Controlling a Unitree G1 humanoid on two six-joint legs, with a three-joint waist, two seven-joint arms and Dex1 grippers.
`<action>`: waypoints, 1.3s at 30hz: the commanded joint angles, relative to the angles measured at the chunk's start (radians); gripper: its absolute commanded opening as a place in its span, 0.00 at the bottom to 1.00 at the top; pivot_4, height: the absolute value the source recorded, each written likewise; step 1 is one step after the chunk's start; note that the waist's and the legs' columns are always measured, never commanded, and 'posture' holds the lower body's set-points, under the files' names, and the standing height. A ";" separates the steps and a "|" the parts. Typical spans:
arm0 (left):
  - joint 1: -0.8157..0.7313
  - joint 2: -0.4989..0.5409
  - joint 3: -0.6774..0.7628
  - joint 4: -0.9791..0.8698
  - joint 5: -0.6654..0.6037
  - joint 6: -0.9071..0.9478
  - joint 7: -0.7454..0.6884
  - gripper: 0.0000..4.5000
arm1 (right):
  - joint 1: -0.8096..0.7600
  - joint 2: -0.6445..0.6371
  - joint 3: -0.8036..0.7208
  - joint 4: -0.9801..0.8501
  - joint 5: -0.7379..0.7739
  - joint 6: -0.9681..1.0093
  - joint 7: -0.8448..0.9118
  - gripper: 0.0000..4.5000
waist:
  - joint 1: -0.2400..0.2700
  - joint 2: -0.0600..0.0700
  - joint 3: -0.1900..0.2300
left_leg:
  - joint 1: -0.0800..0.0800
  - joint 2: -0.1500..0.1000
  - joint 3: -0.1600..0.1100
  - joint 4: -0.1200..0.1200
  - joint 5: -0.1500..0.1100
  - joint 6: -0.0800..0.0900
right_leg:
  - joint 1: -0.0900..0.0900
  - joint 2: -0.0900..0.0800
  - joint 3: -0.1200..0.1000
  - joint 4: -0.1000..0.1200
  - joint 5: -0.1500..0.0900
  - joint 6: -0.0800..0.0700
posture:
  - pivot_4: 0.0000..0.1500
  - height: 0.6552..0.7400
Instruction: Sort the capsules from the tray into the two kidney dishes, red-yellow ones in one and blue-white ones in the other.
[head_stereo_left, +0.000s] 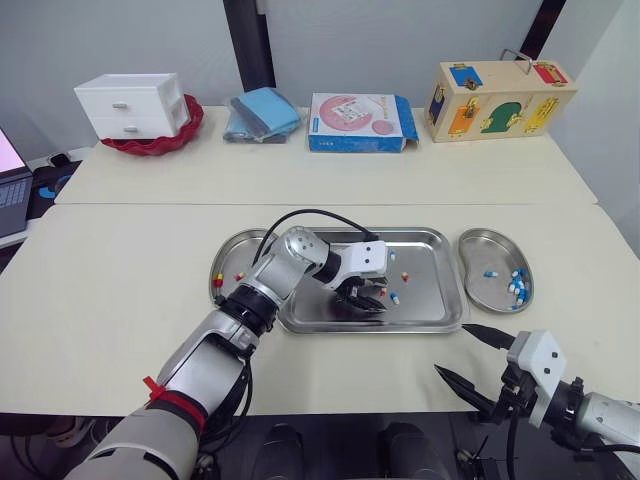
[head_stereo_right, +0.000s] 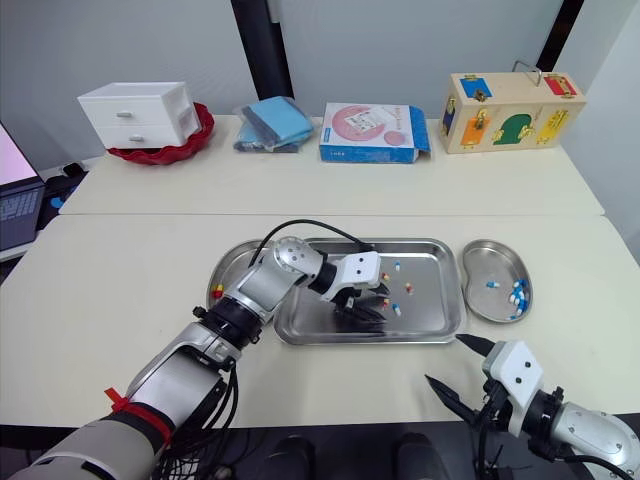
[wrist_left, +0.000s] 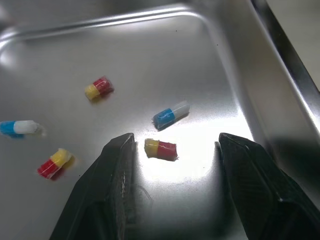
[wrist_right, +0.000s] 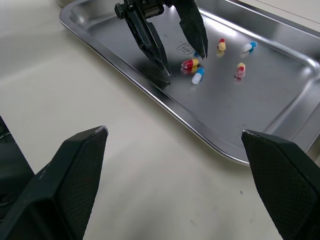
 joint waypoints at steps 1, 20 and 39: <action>-0.036 -0.016 -0.004 0.021 0.016 0.009 -0.011 0.61 | 0.005 0.000 -0.014 -0.048 0.023 0.007 -0.011 1.00 | 0.000 0.000 0.000 | 0.000 0.000 0.000 0.000 0.000 0.000 | 0.000 0.000 0.000 0.000 0.000 0.000 | 1.00 0.62; -0.060 -0.049 -0.018 0.090 0.065 0.019 -0.018 0.36 | 0.003 -0.002 -0.010 -0.082 0.037 0.046 -0.041 1.00 | 0.000 0.000 0.000 | 0.000 0.000 0.000 0.000 0.000 0.000 | 0.000 0.000 0.000 0.000 0.000 0.000 | 1.00 0.62; -0.028 0.082 0.061 -0.187 -0.016 0.151 -0.095 0.00 | -0.028 -0.021 -0.005 -0.053 0.009 0.019 -0.008 1.00 | -0.003 0.000 0.000 | 0.000 0.000 0.000 0.000 0.000 0.000 | 0.000 0.000 0.000 0.000 0.000 0.000 | 1.00 0.62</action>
